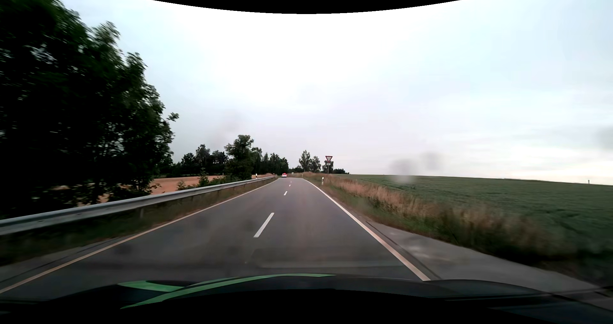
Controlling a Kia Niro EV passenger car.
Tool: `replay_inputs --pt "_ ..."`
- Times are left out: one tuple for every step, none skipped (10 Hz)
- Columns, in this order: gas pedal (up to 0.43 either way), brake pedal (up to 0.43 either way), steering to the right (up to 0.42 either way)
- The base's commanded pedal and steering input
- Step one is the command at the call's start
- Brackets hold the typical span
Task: Follow the waypoints while adhering to traffic rules and regulations
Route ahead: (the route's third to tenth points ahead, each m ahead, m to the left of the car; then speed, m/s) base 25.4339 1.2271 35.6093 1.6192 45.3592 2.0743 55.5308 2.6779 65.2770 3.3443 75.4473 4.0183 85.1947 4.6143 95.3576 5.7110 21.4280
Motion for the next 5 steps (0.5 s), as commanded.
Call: replay_inputs --pt "0.020 0.000 -0.003" --pt "0.000 0.000 -0.004" --pt "0.000 0.000 -0.003" --pt "0.000 0.000 -0.004" --pt "0.000 0.000 -0.004"
